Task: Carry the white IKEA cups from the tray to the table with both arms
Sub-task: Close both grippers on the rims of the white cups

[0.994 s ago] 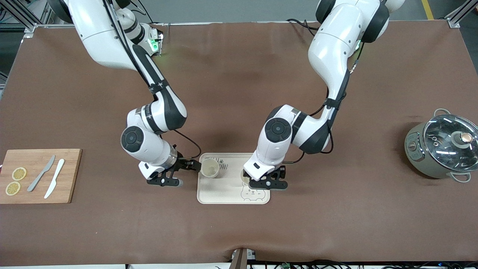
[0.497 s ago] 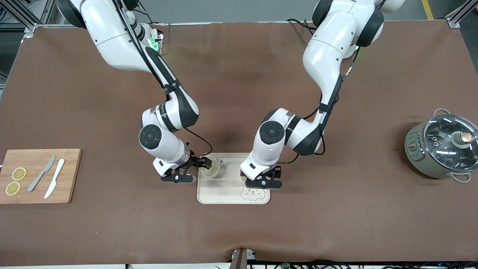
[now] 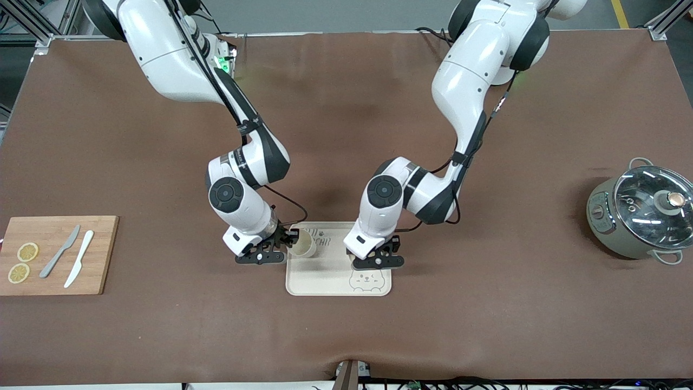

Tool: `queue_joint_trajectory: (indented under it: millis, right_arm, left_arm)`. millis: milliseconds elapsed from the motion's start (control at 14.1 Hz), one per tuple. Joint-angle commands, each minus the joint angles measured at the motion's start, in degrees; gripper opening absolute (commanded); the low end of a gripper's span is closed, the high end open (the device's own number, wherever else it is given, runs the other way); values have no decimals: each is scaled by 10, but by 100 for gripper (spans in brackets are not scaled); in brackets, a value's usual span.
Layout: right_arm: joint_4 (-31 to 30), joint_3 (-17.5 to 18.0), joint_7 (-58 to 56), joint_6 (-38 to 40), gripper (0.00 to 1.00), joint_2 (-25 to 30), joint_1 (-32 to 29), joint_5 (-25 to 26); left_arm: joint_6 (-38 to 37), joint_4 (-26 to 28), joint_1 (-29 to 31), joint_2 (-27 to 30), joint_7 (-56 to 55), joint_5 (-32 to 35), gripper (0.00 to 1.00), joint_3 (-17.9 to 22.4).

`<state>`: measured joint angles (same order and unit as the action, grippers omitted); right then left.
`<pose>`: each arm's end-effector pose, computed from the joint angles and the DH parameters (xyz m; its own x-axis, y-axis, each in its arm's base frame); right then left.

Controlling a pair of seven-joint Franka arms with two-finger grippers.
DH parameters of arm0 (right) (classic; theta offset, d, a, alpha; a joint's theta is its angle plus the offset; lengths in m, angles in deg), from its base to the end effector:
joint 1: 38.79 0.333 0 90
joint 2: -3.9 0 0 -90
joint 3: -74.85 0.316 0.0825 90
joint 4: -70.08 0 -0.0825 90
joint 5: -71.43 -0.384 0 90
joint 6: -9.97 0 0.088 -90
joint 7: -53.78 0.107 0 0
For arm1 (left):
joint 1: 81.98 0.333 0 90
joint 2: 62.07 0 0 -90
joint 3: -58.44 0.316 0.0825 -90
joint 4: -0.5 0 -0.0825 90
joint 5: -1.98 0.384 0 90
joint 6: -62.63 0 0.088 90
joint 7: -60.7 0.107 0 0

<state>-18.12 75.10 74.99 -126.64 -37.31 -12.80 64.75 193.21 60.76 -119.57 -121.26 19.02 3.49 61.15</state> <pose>0.6456 0.3189 0.2413 0.9968 0.0016 0.0795 0.0119 -0.9914 -0.1303 0.6452 -0.4657 0.2196 0.9791 0.0826 0.1860 0.0686 -0.9944 0.0805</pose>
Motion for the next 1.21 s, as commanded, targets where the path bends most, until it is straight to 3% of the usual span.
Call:
queue_joint_trajectory:
  millis: [0,497,781,994,1136]
  right_arm:
    - [12,-5,11,-2,0,-7,6,5]
    - [56,-4,45,13,0,1,-15,-2]
    - [78,-4,-3,40,0,7,-66,3]
    - [94,-4,-70,67,0,8,-107,3]
    - [102,-5,-135,88,0,8,-137,4]
  left_arm:
    - [5,-5,-4,1,-15,9,0,10]
    - [-1,-4,10,21,4,6,0,8]
    - [-108,13,22,82,58,3,0,5]
    - [-118,106,31,164,73,3,0,3]
    - [-111,221,47,257,120,2,0,-2]
